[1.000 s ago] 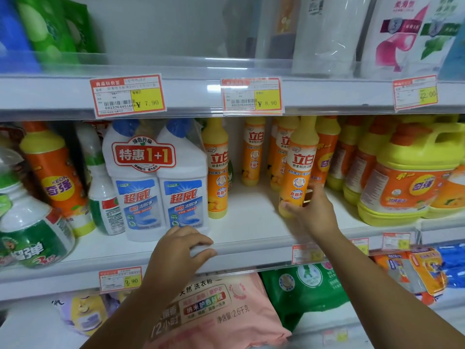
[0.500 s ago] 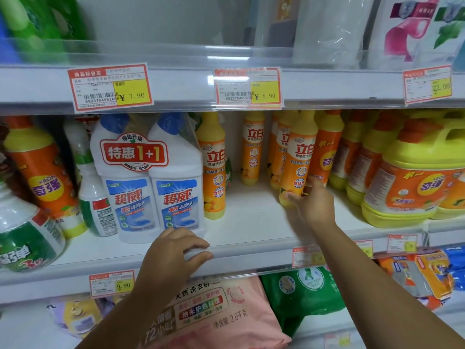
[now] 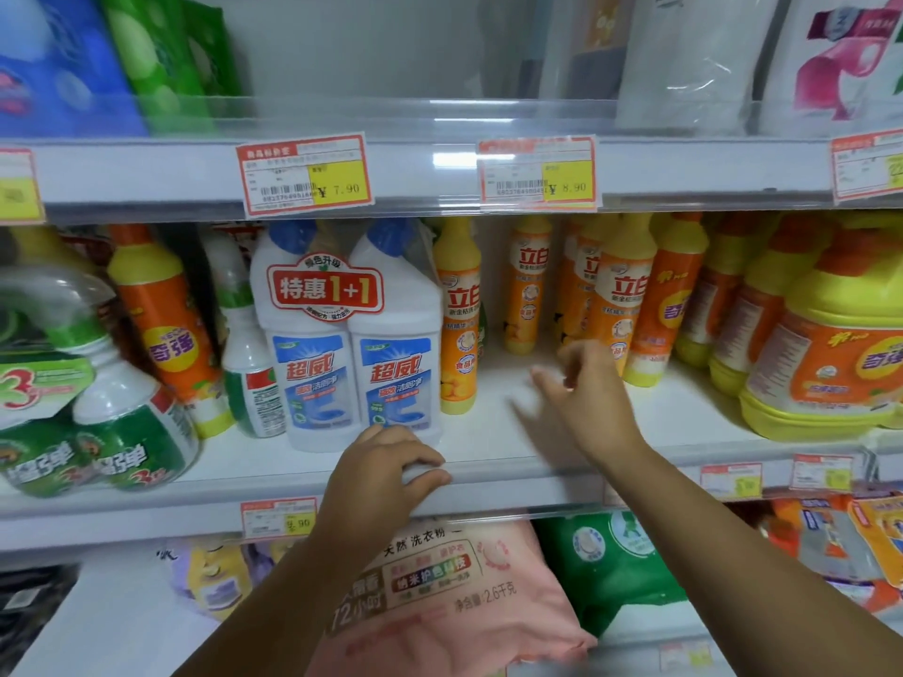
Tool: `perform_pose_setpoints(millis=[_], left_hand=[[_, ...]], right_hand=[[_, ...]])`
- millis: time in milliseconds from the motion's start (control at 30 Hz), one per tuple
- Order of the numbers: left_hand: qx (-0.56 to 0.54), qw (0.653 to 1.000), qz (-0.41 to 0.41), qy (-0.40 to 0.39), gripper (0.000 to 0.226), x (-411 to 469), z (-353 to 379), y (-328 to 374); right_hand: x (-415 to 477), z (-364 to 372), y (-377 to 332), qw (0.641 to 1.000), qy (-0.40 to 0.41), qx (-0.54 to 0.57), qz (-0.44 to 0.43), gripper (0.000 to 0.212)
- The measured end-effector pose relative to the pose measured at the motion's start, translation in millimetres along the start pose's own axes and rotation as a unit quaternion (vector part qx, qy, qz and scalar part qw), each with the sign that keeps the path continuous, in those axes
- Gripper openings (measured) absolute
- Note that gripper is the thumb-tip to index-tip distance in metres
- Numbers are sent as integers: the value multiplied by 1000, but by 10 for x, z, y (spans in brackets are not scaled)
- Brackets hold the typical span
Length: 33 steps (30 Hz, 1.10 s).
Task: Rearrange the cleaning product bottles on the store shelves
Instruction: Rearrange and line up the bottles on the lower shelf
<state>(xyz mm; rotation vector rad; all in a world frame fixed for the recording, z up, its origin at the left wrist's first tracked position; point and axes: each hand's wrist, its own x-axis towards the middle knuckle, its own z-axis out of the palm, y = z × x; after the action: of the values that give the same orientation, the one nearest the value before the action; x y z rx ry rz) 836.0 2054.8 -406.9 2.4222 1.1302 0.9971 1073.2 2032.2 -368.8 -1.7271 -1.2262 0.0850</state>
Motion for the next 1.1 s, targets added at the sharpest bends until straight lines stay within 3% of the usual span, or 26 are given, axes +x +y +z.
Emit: perform_pose_setpoints(millis=[100, 267, 533, 767, 1100], left_hand=[[-1, 1000, -12, 4, 13, -29, -49, -42], [4, 999, -37, 5, 11, -64, -119, -161], [18, 999, -42, -1, 11, -55, -172, -245], [16, 999, -44, 1, 13, -66, -164, -228], [21, 999, -49, -6, 14, -56, -164, -245]], right_hand=[[-32, 225, -150, 990, -125, 57, 17, 60], [-37, 586, -332, 966, -197, 165, 39, 74], [90, 739, -296, 979, -147, 132, 60, 67], [268, 356, 93, 996, -38, 62, 54, 65], [442, 390, 171, 998, 3, 29, 49, 61]])
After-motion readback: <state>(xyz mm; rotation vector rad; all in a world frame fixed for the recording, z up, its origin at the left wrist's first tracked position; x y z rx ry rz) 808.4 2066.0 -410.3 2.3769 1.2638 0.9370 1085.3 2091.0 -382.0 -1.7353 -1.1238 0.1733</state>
